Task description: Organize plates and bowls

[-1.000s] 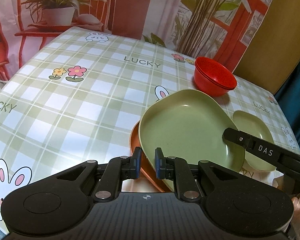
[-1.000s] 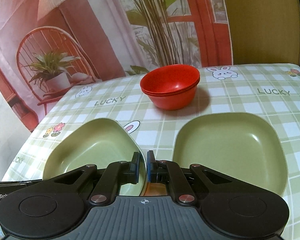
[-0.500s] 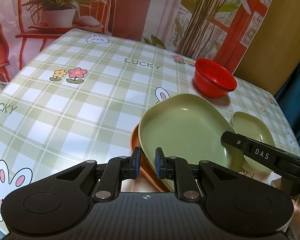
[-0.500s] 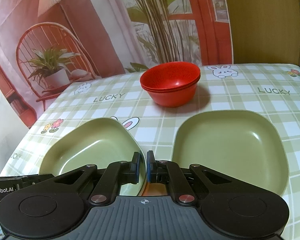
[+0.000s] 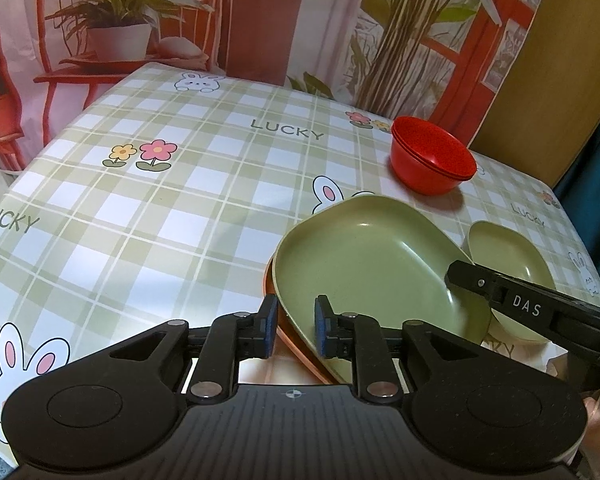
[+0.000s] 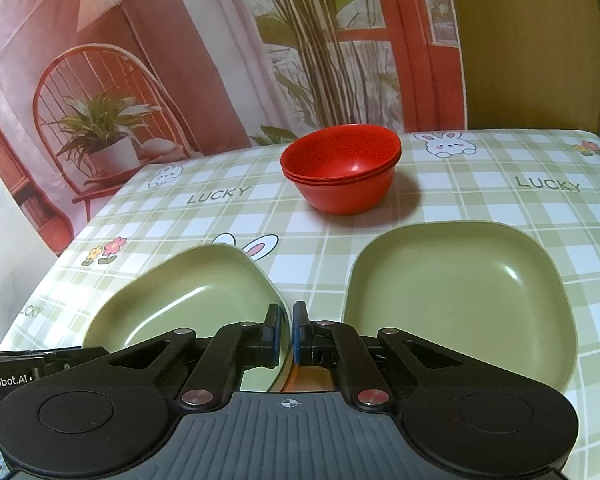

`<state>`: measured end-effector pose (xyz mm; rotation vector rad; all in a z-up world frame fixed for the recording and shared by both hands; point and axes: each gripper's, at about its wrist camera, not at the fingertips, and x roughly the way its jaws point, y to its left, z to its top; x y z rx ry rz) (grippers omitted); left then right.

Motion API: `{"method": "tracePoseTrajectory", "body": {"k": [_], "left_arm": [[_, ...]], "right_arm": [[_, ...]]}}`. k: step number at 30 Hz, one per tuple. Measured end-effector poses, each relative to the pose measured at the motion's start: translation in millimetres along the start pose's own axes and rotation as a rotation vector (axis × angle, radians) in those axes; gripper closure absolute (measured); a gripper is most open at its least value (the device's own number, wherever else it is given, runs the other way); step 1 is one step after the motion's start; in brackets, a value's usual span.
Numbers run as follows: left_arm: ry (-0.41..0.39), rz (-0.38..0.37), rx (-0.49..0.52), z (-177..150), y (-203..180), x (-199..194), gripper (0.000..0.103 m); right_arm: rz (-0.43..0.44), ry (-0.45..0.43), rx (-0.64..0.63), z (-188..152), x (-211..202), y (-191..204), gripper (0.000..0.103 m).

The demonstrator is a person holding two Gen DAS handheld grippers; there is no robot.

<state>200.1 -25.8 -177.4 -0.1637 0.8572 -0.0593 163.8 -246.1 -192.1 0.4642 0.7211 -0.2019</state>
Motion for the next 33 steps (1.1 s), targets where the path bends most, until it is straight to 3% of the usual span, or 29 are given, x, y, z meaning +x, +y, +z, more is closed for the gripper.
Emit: {"method": "tracePoseTrajectory", "body": {"k": [8, 15, 26, 28, 33], "left_arm": [[0.006, 0.012, -0.023, -1, 4, 1, 0.079], [0.014, 0.019, -0.03, -2, 2, 3, 0.074], [0.017, 0.026, -0.053, -3, 4, 5, 0.073], [0.021, 0.025, -0.054, -3, 4, 6, 0.073], [0.033, 0.022, -0.053, -4, 4, 9, 0.073]], "right_arm": [[-0.001, -0.01, -0.018, 1, -2, 2, 0.097], [-0.009, -0.043, -0.056, 2, -8, 4, 0.085], [-0.03, -0.079, -0.109, -6, -25, 3, 0.085], [-0.029, -0.076, -0.112, -8, -26, 2, 0.091], [-0.016, -0.048, -0.074, -12, -21, -2, 0.095]]}}
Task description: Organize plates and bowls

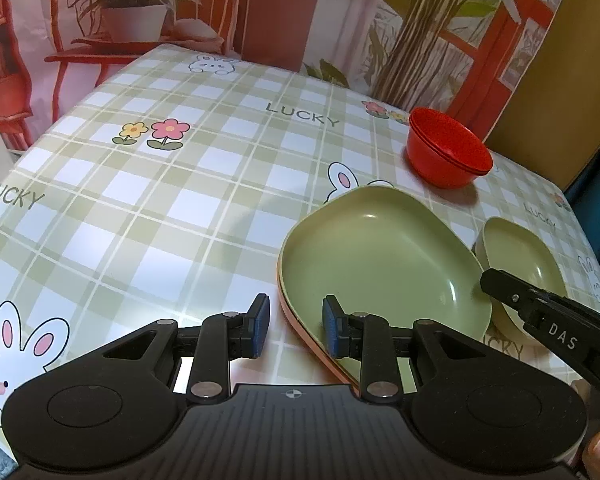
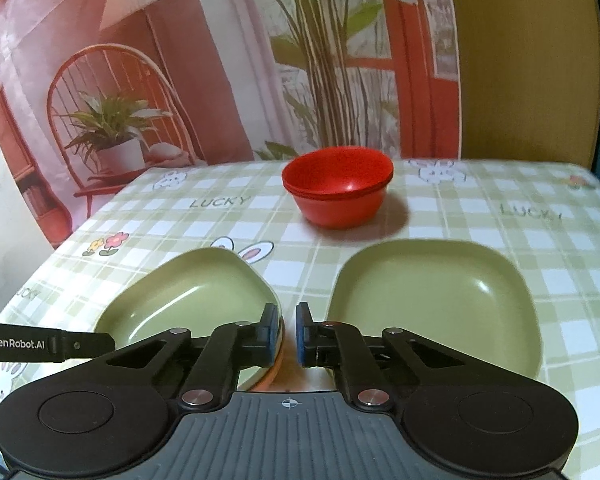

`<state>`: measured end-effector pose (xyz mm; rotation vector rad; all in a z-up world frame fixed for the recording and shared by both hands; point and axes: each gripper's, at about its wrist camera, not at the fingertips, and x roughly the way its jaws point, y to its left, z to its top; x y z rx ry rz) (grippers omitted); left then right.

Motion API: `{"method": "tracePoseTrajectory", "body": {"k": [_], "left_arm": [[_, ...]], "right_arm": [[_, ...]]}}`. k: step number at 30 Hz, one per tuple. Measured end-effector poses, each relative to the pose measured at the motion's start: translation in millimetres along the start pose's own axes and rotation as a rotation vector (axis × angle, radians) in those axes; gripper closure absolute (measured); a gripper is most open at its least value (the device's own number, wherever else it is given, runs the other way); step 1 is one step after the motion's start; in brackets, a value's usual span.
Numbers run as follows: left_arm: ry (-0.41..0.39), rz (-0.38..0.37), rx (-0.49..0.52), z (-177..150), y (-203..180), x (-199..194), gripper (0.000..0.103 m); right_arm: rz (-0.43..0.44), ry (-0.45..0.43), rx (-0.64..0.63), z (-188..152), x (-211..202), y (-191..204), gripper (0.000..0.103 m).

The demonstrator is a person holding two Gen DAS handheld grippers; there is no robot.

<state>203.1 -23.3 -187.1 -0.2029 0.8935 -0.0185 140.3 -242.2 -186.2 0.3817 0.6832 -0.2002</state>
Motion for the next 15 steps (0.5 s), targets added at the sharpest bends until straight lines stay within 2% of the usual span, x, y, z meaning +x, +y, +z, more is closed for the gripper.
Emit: {"method": "tracePoseTrajectory", "body": {"k": [8, 11, 15], "left_arm": [[0.008, 0.005, -0.014, 0, 5, 2, 0.073], [-0.035, 0.001, -0.007, 7, 5, -7, 0.073], [-0.125, -0.004, 0.027, 24, -2, -24, 0.073]], "right_arm": [[0.009, 0.019, 0.018, -3, 3, 0, 0.097], [0.016, 0.009, 0.014, -1, 2, 0, 0.096], [0.012, -0.079, 0.003, 15, -13, -9, 0.093]]}}
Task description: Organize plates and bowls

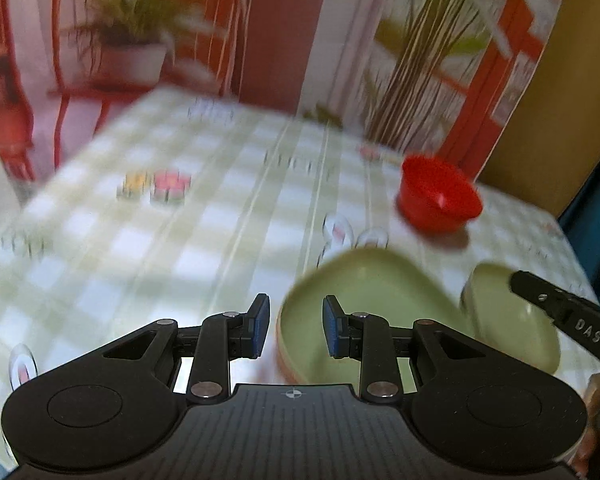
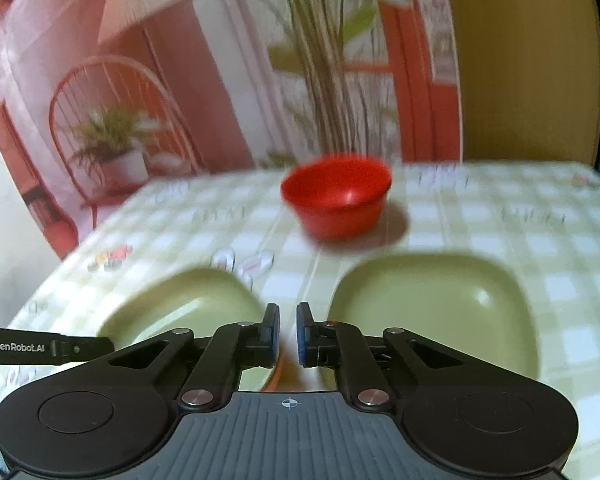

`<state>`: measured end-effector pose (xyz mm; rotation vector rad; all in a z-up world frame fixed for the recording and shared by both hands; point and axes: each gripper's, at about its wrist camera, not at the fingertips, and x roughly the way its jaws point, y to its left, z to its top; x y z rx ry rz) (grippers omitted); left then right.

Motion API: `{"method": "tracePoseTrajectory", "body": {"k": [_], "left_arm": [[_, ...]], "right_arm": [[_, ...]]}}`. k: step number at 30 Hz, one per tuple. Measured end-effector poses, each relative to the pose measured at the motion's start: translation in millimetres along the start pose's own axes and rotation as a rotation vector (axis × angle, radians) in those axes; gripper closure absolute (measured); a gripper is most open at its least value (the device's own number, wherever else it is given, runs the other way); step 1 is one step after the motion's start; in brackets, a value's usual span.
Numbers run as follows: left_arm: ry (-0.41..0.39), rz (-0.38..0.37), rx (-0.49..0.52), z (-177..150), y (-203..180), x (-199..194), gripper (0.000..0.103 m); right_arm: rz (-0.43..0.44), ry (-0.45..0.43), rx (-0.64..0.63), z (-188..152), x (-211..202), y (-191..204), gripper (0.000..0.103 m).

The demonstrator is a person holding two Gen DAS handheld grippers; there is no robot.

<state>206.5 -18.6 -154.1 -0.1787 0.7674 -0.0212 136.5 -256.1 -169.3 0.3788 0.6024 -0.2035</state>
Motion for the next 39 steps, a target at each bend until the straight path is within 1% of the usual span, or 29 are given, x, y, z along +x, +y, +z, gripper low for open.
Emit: {"method": "tracePoseTrajectory", "body": {"k": [2, 5, 10, 14, 16, 18, 21, 25, 29, 32, 39], "left_arm": [[-0.04, -0.01, 0.03, 12, -7, -6, 0.073], [-0.08, -0.027, 0.066, 28, -20, -11, 0.073], [-0.12, -0.07, 0.109, 50, -46, -12, 0.073], [-0.163, -0.1, 0.146, 65, -71, -12, 0.073], [-0.172, -0.113, 0.158, 69, -81, -9, 0.073], [-0.158, -0.127, 0.169, 71, -90, -1, 0.073], [-0.112, -0.148, 0.208, 63, -106, 16, 0.073], [-0.017, -0.174, 0.292, 41, -132, 45, 0.073], [0.077, -0.203, 0.348, 20, -150, 69, 0.072], [0.109, -0.209, 0.379, 9, -157, 79, 0.068], [0.165, -0.202, 0.406, 1, -160, 95, 0.068]], "right_arm": [[-0.027, -0.049, -0.014, 11, -8, -7, 0.093], [-0.089, -0.117, -0.04, 26, -19, -22, 0.093], [-0.141, -0.165, -0.006, 41, -30, -57, 0.093], [-0.204, -0.19, -0.001, 44, -35, -80, 0.093], [-0.231, -0.189, 0.003, 42, -36, -91, 0.093], [-0.245, -0.178, 0.014, 36, -37, -100, 0.093], [-0.261, -0.147, 0.023, 26, -34, -112, 0.093], [-0.255, -0.09, 0.053, 8, -25, -123, 0.093], [-0.235, -0.038, 0.089, -9, -18, -126, 0.093], [-0.223, -0.013, 0.103, -17, -14, -126, 0.093], [-0.206, 0.015, 0.159, -25, -11, -132, 0.092]]}}
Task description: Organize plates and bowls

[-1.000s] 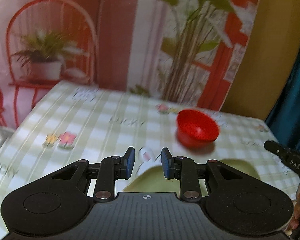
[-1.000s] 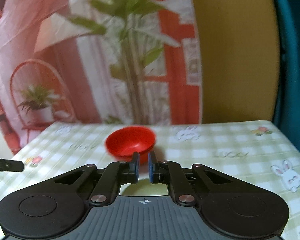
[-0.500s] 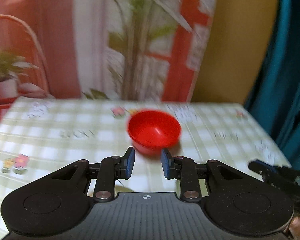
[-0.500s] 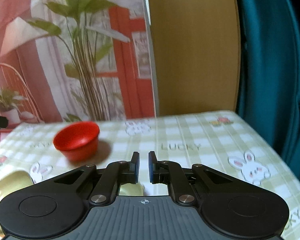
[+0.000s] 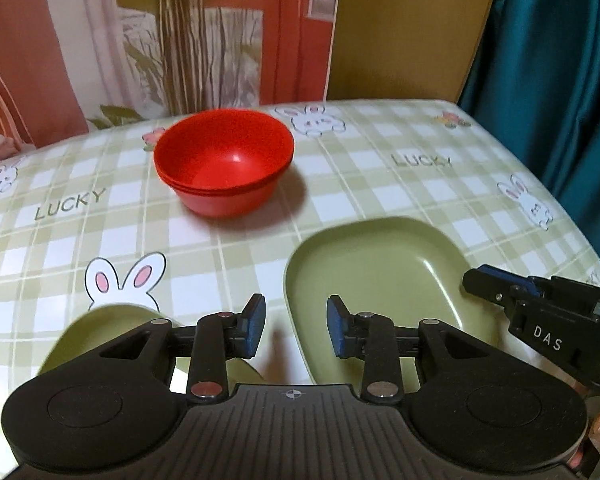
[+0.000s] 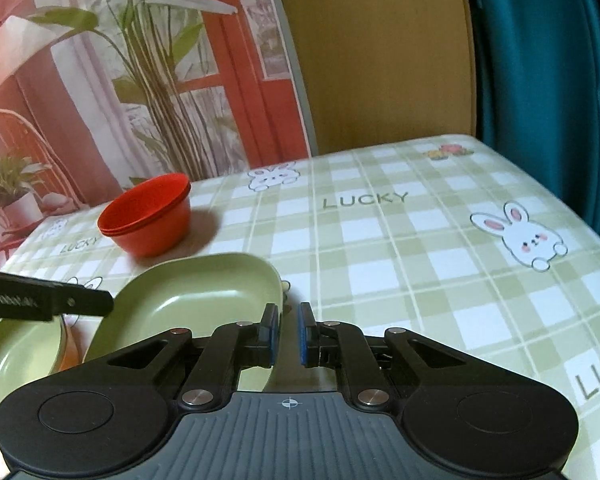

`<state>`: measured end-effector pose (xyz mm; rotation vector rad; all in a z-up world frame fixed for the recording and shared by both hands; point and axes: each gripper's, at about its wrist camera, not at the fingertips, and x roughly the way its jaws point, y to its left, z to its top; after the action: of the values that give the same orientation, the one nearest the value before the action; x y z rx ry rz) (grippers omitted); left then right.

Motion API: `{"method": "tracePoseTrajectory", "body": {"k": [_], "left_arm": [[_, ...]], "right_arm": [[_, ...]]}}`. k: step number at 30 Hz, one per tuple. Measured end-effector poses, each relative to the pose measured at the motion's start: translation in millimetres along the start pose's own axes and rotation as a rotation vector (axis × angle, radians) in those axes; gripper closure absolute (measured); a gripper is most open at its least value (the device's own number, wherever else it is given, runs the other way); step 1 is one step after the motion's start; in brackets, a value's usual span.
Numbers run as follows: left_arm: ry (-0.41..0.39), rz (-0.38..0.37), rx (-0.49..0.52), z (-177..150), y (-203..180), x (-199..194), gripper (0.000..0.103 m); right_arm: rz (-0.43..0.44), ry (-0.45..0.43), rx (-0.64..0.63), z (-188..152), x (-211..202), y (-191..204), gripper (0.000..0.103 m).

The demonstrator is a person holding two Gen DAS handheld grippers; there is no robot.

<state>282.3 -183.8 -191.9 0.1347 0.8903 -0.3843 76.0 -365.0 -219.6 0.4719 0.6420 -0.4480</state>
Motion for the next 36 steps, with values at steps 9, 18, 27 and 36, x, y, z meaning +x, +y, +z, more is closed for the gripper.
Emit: {"method": "tracePoseTrajectory", "body": {"k": [9, 18, 27, 36], "left_arm": [[0.04, -0.002, 0.021, -5, -8, 9, 0.068], [0.052, 0.024, 0.042, -11, -13, 13, 0.087], [0.002, 0.013, 0.015, -6, -7, -9, 0.092], [-0.071, 0.028, -0.044, 0, 14, -48, 0.091]], "right_arm": [[0.005, 0.031, 0.015, -3, 6, 1, 0.092], [0.004, 0.055, 0.018, -5, 6, 0, 0.095], [0.005, 0.043, 0.034, -1, 3, 2, 0.098], [0.057, -0.003, 0.006, 23, -2, 23, 0.098]]}}
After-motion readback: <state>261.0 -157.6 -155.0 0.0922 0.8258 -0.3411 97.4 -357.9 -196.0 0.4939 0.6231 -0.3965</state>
